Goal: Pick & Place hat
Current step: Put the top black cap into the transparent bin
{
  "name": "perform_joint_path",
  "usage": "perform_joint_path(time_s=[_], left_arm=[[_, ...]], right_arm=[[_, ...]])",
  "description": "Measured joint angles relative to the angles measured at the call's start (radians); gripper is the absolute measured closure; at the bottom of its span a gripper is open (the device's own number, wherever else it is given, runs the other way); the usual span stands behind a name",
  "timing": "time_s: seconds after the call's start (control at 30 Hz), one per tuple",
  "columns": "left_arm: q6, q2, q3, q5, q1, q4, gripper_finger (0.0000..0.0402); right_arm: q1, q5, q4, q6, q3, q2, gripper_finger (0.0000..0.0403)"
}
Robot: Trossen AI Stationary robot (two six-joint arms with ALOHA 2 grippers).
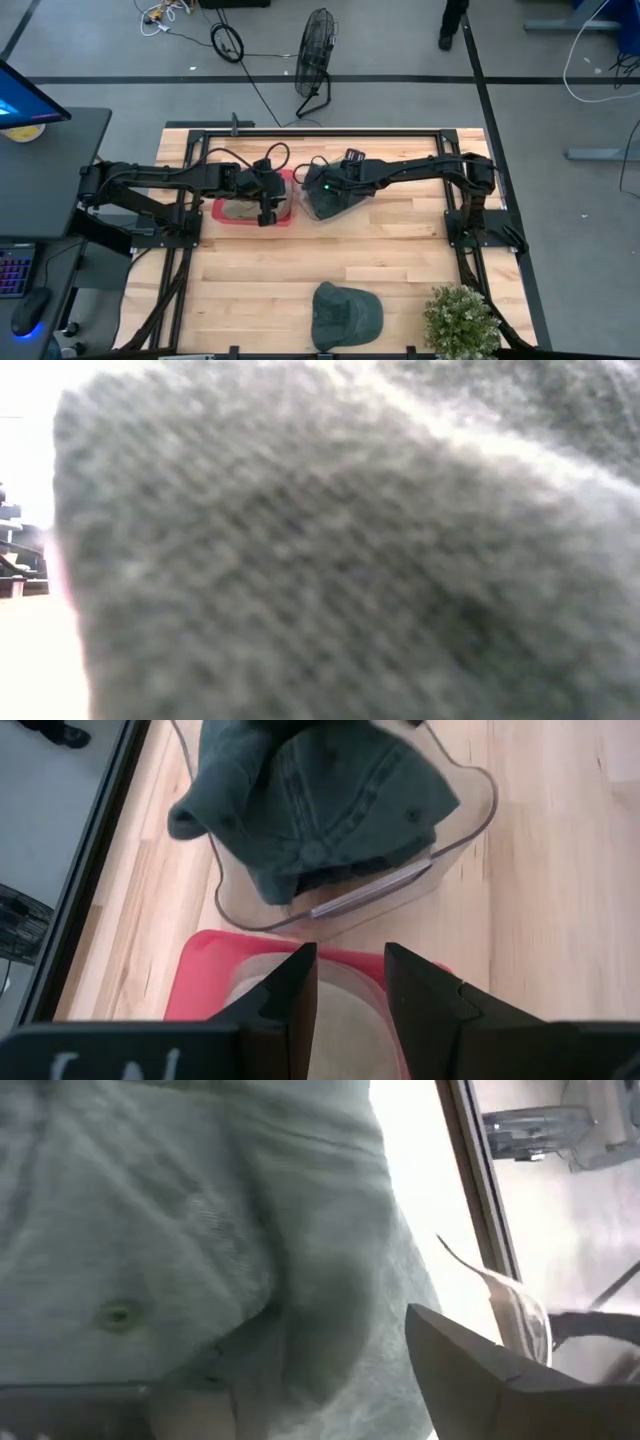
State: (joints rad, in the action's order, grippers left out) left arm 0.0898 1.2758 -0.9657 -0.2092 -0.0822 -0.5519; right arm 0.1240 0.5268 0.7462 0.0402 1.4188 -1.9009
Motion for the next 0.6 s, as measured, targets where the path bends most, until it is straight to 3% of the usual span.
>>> perform_joint_path(time_s=[0.27, 0.47, 0.53, 0.6], left_arm=[[-0.001, 0.0, 0.0, 0.0, 0.0, -0.013, 0.028], [0.0, 0.0, 0.0, 0.0, 0.0, -0.017, 0.028], [0.0, 0.0, 0.0, 0.0, 0.0, -0.022, 0.028], [0.0, 0.0, 0.0, 0.0, 0.0, -0.022, 0.028]], right_arm=[[-0.053, -0.003, 0.038, -0.042, 0.064, 0.022, 0.0178], [-0.04, -0.003, -0.286, -0.148, 0.03, 0.022, 0.0196], [-0.02, -0.048, -0.347, -0.195, 0.018, 0.022, 0.0207], [0.005, -0.178, -0.358, -0.218, 0.016, 0.022, 0.0216]])
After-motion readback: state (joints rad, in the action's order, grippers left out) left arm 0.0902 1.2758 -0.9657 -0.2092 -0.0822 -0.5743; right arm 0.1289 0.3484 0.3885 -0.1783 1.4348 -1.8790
